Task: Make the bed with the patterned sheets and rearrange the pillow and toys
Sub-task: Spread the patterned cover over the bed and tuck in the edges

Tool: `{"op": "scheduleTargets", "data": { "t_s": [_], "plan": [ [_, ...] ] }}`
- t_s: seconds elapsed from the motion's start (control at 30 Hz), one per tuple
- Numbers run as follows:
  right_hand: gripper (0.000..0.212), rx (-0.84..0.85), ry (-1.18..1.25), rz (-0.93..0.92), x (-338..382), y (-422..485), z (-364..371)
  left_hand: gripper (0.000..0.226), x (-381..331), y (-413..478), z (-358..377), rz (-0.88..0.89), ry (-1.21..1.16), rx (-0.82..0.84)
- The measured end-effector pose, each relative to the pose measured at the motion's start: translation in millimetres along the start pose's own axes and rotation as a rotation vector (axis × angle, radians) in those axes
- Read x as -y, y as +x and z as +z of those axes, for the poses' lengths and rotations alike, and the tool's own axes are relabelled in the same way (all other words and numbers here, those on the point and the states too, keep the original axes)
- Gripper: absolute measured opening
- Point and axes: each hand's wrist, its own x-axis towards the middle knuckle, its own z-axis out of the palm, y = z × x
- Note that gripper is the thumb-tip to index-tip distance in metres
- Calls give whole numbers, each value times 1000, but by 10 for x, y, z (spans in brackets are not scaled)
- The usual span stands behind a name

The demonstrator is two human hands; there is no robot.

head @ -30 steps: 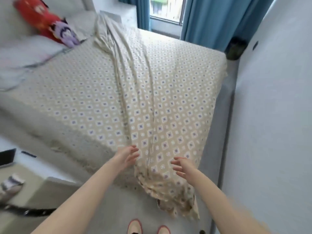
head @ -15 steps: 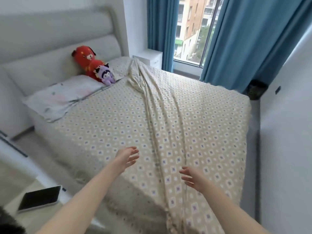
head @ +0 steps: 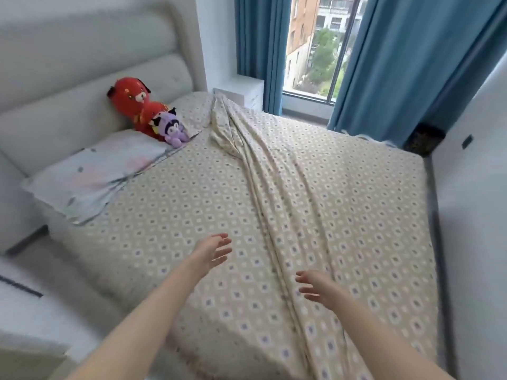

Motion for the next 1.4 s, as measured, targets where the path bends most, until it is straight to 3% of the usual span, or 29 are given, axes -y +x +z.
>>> {"op": "scheduleTargets", "data": {
  "t_s": [0.43,0.8,0.9,1.03,1.27,1.4],
  "plan": [
    [34,13,-222,15,1106,1515,477,23,-866,1636,179,-95,32,-10],
    [42,37,-436,-53,1598,2612,838,23,-1153,2976,406,-231,124,-11],
    [43,10,-479,-68,1671,2974,956,24,-1186,3404,492,-265,171,8],
    [49,-14,-719,-141,1645,3493,1138,25,-1208,3992,559,-281,307,44],
    [50,53,-923,-104,1459,4371,1423,26,-1143,4964,638,-316,423,69],
    [55,-60,-1087,-77,1362,4585,1440,24,-1059,5259,710,-332,457,70]
  ]
}}
